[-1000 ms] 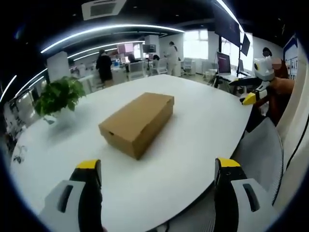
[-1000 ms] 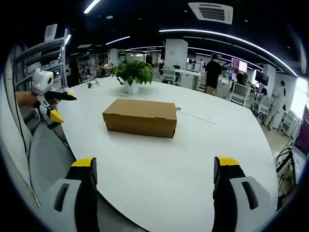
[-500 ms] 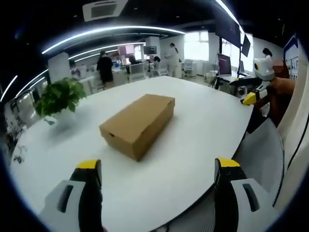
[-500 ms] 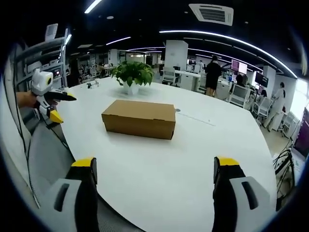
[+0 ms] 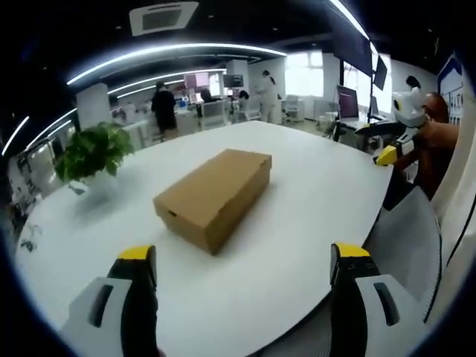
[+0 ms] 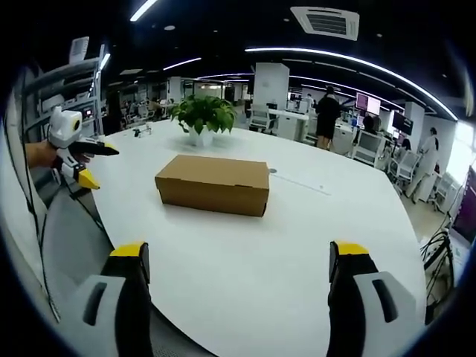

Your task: Operate the shoe box by opening the lid, removing the specified soft item, and placing it in the target area until the item is outside and the box remains undamaged.

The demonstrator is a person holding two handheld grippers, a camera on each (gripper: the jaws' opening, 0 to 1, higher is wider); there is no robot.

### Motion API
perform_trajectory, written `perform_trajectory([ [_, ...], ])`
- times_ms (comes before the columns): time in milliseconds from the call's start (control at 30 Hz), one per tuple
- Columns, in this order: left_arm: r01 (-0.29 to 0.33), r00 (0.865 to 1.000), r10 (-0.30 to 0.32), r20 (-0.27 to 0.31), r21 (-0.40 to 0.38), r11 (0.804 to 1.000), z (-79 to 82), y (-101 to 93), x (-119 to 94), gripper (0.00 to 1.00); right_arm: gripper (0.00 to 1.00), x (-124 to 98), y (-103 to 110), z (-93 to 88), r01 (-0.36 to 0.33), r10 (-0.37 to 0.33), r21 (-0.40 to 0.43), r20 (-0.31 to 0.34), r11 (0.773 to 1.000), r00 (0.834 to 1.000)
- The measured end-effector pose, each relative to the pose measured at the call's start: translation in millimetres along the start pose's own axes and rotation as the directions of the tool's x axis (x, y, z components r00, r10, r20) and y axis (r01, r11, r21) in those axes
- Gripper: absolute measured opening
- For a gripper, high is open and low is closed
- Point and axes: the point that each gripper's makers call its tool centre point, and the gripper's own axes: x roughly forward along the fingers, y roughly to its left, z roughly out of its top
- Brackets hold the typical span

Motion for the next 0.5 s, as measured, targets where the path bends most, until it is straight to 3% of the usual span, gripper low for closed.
perform_trajectory([
  [500,-0.008,1.000,0.008,0.021,0.006,1.000,7.9,3.9,13,1.00,0.96,5,-3,-0.6,-0.007,0.007,0.002,-0.001,1.000,1.000],
])
